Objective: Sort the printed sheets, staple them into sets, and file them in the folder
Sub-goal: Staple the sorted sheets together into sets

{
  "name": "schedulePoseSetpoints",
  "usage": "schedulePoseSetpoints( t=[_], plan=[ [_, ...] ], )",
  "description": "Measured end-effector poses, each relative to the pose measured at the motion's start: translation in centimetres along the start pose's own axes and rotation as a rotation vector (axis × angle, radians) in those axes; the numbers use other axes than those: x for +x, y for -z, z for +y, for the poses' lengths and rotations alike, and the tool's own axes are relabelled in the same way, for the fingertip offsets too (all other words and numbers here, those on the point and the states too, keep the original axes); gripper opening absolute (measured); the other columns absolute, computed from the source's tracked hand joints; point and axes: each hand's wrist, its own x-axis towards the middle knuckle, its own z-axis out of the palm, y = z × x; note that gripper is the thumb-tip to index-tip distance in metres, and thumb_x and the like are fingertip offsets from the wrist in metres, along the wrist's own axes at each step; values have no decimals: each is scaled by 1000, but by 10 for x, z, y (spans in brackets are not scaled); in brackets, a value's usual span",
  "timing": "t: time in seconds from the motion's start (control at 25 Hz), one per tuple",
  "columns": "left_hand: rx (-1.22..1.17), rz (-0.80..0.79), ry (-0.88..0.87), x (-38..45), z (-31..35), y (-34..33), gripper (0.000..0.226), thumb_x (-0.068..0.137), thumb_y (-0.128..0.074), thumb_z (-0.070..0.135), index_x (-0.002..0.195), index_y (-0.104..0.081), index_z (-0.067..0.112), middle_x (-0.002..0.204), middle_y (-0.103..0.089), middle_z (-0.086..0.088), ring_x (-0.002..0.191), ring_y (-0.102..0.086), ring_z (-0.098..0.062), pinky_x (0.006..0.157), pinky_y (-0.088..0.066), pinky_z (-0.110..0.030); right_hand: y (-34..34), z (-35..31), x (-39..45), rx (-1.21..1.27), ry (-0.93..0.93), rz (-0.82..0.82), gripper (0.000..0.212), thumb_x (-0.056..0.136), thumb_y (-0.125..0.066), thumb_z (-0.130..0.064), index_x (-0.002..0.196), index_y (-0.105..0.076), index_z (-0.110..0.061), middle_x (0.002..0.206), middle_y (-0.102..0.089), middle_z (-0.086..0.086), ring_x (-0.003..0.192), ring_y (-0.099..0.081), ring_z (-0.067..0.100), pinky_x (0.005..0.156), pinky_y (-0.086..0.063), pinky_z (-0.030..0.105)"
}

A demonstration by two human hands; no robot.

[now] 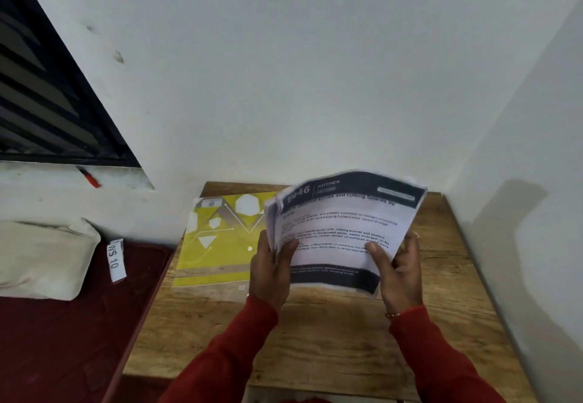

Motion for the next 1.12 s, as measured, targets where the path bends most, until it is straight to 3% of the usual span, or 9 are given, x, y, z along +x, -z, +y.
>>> schedulePoseSetpoints(
  t=[0.08,0.2,0.36,0.52,0.72,0.88,0.92,1.0,1.12],
  plan=[
    [8,-30,-11,-8,-5,-2,44,91,-62,29,130,-48,15,108,-64,15,97,-62,3,76,-53,-18,5,3,-5,-40,5,1,31,88,-61,2,112,-60,-18,102,-73,-5,99,-67,19,75,-55,19],
    [31,-47,7,-19,-11,-1,44,83,-61,44,122,-46,32,109,-62,20,101,-60,6,78,-50,-13,13,10,-13,-67,-41,-1,33,84,-68,-6,109,-60,-27,104,-71,-7,100,-66,11,75,-54,17],
    [23,-81,38,-24,-15,-5,36,86,-63,30,118,-46,31,113,-61,14,102,-59,8,79,-48,-9,21,16,-12,-82,-72,-17,39,80,-71,-13,112,-57,-31,108,-69,-4,100,-65,6,77,-54,18],
    [39,-107,61,-23,-25,-8,46,86,-58,48,126,-47,30,119,-62,14,108,-59,4,90,-52,-24,23,27,-15,-102,-126,-42,36,81,-68,-27,115,-57,-32,112,-67,-1,106,-63,13,85,-53,31],
    [4,-113,36,-16,-19,-8,39,86,-56,43,123,-44,33,113,-62,26,105,-59,6,85,-48,-14,25,29,-10,-103,-99,-38,35,89,-63,-9,121,-55,-20,112,-67,0,104,-64,10,81,-55,20],
    [19,-111,95,-16,-25,-9,28,89,-55,34,114,-45,36,106,-63,17,96,-60,11,78,-50,-13,27,35,-13,-86,-176,-100,46,77,-72,-35,118,-57,-23,110,-70,-3,103,-66,12,76,-56,23],
    [24,-109,97,-12,-26,-8,26,88,-56,35,112,-46,35,103,-64,15,94,-61,8,78,-53,-18,27,34,-13,-89,-178,-105,42,77,-72,-34,116,-58,-24,108,-71,-5,101,-67,12,74,-56,21],
    [22,-114,89,-4,-22,-7,24,87,-59,40,107,-50,30,95,-67,12,88,-64,-1,74,-56,-32,29,25,-9,-69,-166,-117,31,85,-67,-11,114,-59,-18,104,-73,-8,96,-69,12,71,-56,20],
    [-66,-82,131,10,-14,-6,25,80,-69,34,98,-54,24,92,-71,7,81,-69,-15,67,-57,-37,36,15,-2,-3,-230,-207,37,83,-64,5,118,-58,-6,107,-74,4,96,-71,22,72,-58,29]
  ],
)
